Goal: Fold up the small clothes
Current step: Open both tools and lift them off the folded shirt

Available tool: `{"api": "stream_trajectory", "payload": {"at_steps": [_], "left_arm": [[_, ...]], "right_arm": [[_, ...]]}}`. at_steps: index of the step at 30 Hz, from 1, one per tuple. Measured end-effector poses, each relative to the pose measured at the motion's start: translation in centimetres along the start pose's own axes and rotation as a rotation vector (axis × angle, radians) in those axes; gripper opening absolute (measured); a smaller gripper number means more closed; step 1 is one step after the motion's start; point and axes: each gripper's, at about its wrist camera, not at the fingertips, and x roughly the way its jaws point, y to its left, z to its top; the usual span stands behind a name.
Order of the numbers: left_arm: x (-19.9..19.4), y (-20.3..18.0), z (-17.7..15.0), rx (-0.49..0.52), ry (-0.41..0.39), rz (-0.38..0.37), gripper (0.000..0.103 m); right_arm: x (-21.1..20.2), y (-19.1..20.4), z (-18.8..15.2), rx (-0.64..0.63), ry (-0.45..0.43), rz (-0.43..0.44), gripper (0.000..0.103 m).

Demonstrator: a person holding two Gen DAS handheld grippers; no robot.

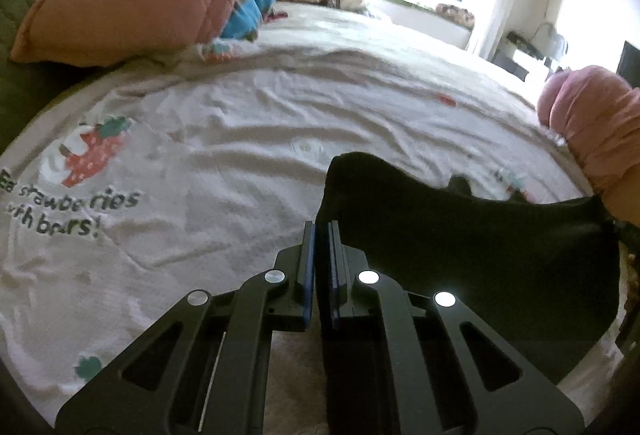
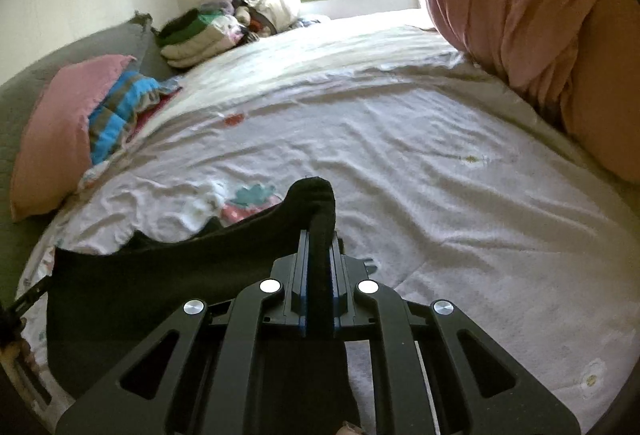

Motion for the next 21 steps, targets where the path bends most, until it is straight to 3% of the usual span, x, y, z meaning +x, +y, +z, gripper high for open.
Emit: {"api": "stream_trajectory", "payload": {"at_steps": [4,8,15,17,21], "left_arm": [[1.2,0.3,-0.9,0.003,0.047,0.01,0.001],[0.7,0.3,-1.0,0.007,0.045,0.028,0.002],[-0.9,0.5,-0.8,-0.016,0.041,0.029,0.002],[-1.8,0.2,-0.8,-0.006,0.031,0.029,0.003],[-3.0,-0.5,-1.5,0.019,0.049,0.025,0.013]], "right_arm": [[1.5,0.0,-1.4,-0.019,0.031,-0.063,0.007],[2.1,-0.1,-2.0,-0.023,0.047,-0.093,0.008],[0.3,-0.5,-2.5,-0.021,0.055,-0.077,0.033],[-0.4,-0.9,-2.8,-0.015,0.065,-0.067,0.034],[-1.3,-1.5,-3.9,-0.001,0.105,-0.031,0.037]]}}
